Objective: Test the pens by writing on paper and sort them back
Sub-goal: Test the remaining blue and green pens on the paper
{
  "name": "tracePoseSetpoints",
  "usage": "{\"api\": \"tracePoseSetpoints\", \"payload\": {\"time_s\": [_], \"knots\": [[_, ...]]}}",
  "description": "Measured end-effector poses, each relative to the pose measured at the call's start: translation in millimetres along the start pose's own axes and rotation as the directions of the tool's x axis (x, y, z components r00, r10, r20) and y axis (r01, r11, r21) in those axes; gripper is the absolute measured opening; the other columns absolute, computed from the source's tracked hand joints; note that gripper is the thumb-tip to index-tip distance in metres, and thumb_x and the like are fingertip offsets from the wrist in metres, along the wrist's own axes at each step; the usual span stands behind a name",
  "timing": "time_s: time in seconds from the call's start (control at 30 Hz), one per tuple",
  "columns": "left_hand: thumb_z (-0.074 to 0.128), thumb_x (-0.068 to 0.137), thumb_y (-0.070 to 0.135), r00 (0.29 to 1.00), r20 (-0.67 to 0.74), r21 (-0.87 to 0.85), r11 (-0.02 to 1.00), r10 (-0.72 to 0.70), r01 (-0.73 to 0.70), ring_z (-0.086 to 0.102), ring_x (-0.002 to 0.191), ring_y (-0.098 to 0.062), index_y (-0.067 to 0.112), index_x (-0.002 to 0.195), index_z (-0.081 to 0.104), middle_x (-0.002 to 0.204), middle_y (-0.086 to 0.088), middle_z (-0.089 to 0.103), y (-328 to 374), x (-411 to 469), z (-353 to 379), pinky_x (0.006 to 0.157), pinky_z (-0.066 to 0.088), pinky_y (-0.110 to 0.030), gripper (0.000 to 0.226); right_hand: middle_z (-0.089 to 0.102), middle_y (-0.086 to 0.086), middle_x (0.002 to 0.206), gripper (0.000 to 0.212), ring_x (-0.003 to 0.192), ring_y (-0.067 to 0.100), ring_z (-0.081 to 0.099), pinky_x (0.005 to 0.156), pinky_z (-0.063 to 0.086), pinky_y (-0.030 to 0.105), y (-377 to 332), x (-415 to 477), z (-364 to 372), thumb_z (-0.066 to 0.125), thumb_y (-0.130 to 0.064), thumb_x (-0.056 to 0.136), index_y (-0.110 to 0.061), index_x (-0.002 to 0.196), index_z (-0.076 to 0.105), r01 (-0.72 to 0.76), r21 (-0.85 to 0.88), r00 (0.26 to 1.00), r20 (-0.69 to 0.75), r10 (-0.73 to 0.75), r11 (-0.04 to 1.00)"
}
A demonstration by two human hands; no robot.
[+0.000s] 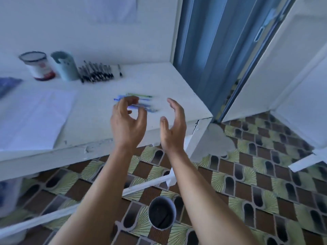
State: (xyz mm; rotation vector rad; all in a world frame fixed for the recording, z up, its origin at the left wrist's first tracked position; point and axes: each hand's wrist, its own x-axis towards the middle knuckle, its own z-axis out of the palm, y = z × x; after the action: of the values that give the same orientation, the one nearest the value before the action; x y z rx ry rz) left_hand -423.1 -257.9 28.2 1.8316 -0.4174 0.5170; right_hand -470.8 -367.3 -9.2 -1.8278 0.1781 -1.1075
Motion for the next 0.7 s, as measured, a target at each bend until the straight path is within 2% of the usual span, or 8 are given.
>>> {"api": "tracePoseSetpoints", "payload": {"time_s": [0.07,0.17,0.23,0.33,0.43,0.53,0.6,0.7], "knots": [[0.055,0.085,0.022,0.999,-0.033,0.016,0.999,0.033,-0.033,0.062,0.102,-0.021,0.015,0.108,0.065,0.105,0.007,0.066,3,23,-21,0.087,0.052,-0.040,0.027,0.054,0.003,0.137,0.051,0.126,0.010,0.049,0.107,0.034,0.019,-21,13,19,0.048,-0.027,0.089,-0.004,0.134,0.052,0.013,0.023,0.999,0.031,-0.013,1.000],[0.056,0.086,0.021,0.996,-0.074,0.031,0.998,0.048,-0.046,0.061,0.104,-0.018,0.014,0.109,0.066,0.104,0.014,0.062,1,55,-54,0.084,0.047,-0.021,0.026,0.054,0.003,0.136,0.050,0.126,0.006,0.047,0.106,0.032,0.014,-49,24,54,0.050,-0.012,0.085,-0.006,0.135,0.052,-0.004,0.062,0.996,0.087,-0.002,0.998],[0.058,0.086,0.019,0.993,-0.105,0.054,0.998,0.049,-0.043,0.060,0.103,-0.019,0.013,0.109,0.066,0.102,0.018,0.058,-7,76,-78,0.082,0.045,-0.019,0.025,0.054,0.002,0.137,0.050,0.127,0.005,0.047,0.107,0.033,0.015,-63,28,81,0.048,-0.015,0.085,-0.008,0.135,0.053,-0.019,0.090,0.992,0.123,0.008,0.996],[0.062,0.087,0.013,0.993,-0.107,0.109,0.993,0.045,-0.033,0.060,0.103,-0.021,0.013,0.109,0.066,0.101,0.020,0.056,-27,106,-113,0.085,0.047,-0.027,0.022,0.054,0.003,0.137,0.056,0.129,0.009,0.046,0.109,0.035,0.022,-77,30,129,0.044,-0.028,0.083,-0.008,0.135,0.053,-0.030,0.125,0.983,0.183,0.007,0.992],[0.063,0.086,0.013,0.997,-0.058,0.185,0.982,0.055,-0.043,0.058,0.103,-0.022,0.012,0.108,0.067,0.106,0.015,0.062,-62,137,-145,0.089,0.046,-0.031,0.022,0.054,0.003,0.137,0.058,0.130,0.014,0.047,0.110,0.036,0.027,-86,33,184,0.044,-0.030,0.081,-0.009,0.135,0.052,-0.039,0.145,0.976,0.216,0.007,0.989],[0.061,0.083,0.018,0.998,0.018,0.244,0.967,0.068,-0.070,0.058,0.106,-0.024,0.014,0.106,0.069,0.109,0.004,0.069,-104,167,-174,0.092,0.049,-0.040,0.024,0.055,0.001,0.137,0.058,0.129,0.014,0.048,0.109,0.034,0.023,-90,36,239,0.045,-0.028,0.080,-0.011,0.134,0.053,-0.057,0.158,0.972,0.235,0.019,0.986],[0.063,0.083,0.017,0.997,0.061,0.283,0.958,0.037,-0.053,0.057,0.110,-0.024,0.015,0.107,0.069,0.112,0.002,0.069,-132,183,-193,0.091,0.045,-0.035,0.024,0.054,-0.003,0.137,0.056,0.129,0.010,0.047,0.108,0.033,0.020,-92,35,272,0.047,-0.023,0.080,-0.014,0.135,0.053,-0.121,0.145,0.956,0.282,0.076,0.982],[0.068,0.086,0.011,0.989,0.150,0.357,0.933,-0.006,-0.049,0.054,0.117,-0.027,0.014,0.111,0.069,0.117,-0.003,0.068,-176,200,-214,0.092,0.031,-0.019,0.025,0.050,-0.004,0.144,0.059,0.134,0.008,0.042,0.111,0.031,0.022,-84,30,315,0.047,-0.021,0.081,-0.015,0.139,0.050,-0.181,0.077,0.907,0.398,0.136,0.980]]}}
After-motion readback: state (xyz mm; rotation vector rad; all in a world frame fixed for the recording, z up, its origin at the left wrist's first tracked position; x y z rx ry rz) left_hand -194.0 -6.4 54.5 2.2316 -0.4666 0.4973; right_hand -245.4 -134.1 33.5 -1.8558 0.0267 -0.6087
